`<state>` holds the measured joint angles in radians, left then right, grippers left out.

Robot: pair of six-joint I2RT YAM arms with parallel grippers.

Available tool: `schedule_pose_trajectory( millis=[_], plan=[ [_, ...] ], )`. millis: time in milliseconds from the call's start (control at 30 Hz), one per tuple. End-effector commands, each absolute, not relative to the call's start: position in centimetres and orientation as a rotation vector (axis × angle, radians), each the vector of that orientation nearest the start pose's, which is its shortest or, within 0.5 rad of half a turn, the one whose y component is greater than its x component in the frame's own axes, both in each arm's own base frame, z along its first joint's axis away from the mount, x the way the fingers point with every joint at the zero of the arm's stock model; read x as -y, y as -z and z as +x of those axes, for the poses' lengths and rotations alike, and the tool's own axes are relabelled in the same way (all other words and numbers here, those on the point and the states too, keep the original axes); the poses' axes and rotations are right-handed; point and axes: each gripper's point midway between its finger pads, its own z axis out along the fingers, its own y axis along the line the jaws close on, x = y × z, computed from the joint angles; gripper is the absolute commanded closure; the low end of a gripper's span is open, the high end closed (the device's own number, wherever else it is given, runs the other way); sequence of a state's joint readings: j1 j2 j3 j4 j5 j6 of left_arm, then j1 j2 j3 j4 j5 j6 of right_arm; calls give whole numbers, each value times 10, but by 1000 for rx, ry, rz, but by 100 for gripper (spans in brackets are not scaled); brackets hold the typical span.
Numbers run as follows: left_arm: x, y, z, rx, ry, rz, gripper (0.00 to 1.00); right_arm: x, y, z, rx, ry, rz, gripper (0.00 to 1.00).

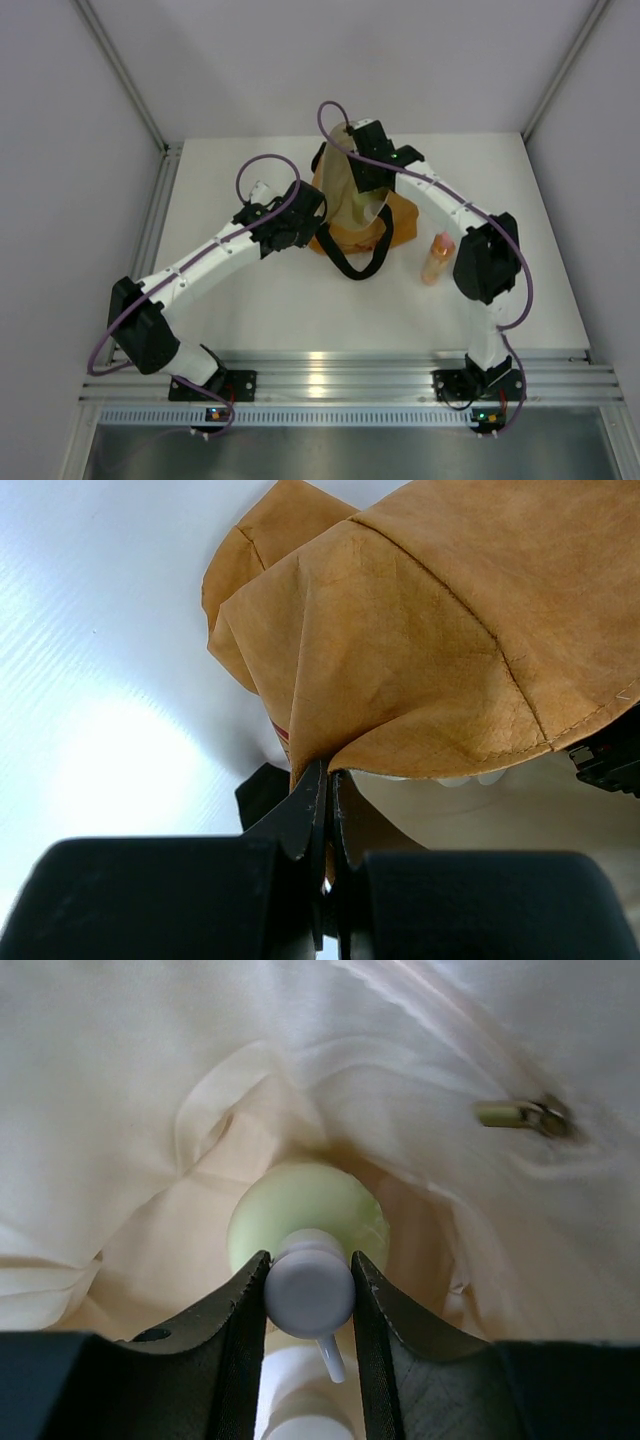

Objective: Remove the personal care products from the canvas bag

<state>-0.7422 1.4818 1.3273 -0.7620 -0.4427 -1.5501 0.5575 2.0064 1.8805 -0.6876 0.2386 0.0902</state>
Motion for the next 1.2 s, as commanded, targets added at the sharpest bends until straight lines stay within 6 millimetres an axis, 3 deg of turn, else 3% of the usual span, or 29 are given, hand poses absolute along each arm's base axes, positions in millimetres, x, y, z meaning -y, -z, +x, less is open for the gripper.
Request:
schedule_pose_trajectory(
  millis=[0,533,1000,1167],
  plan=[
    [237,-189,317,-2169,475,-1123,100,-263,-273,454,-2106,-152,-377,100],
    [238,-192,315,-2159,483,-1127,100,-279,-308,432,-2038,-211,-374,100],
    [234,-196,315,-2143,473,-1110,100,-280,-386,396,-1938,-280,-381,100],
    [233,-195,315,-2140,466,-1107,100,-278,-402,377,-1944,-309,-417,100]
  ],
)
